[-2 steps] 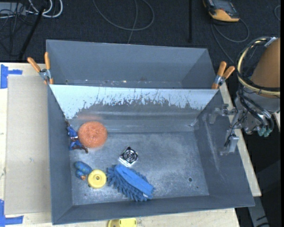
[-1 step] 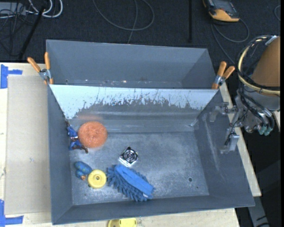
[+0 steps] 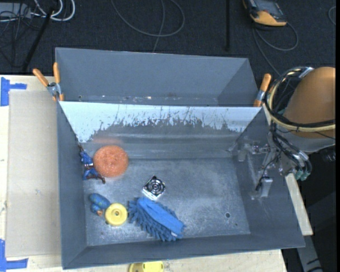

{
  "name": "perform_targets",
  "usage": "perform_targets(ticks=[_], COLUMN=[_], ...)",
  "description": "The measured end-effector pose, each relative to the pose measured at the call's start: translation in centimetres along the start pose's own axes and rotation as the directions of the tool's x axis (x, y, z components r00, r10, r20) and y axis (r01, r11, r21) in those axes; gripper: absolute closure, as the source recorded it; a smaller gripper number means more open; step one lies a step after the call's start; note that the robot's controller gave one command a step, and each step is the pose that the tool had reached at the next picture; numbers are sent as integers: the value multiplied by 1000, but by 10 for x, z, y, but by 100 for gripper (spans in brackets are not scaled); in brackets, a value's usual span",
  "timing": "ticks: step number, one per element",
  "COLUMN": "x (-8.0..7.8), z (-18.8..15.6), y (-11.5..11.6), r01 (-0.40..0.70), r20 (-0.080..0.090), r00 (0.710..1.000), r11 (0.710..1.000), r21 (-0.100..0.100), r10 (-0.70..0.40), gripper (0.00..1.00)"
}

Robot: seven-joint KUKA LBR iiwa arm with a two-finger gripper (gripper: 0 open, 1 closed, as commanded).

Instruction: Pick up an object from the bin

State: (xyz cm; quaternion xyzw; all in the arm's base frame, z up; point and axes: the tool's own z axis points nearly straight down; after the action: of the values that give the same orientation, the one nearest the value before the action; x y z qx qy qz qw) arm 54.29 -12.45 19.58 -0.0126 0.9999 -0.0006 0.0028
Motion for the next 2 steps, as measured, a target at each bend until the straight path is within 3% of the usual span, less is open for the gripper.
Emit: perform_targets(ticks=[1, 2], x=[-1, -5], z=[60, 96], y=[19, 61], r01=[-56, -73], r20=[-2, -10], r00=[998, 997], r11=[998, 997], r21=[-1, -1], r10=[56, 73], gripper=[0, 0])
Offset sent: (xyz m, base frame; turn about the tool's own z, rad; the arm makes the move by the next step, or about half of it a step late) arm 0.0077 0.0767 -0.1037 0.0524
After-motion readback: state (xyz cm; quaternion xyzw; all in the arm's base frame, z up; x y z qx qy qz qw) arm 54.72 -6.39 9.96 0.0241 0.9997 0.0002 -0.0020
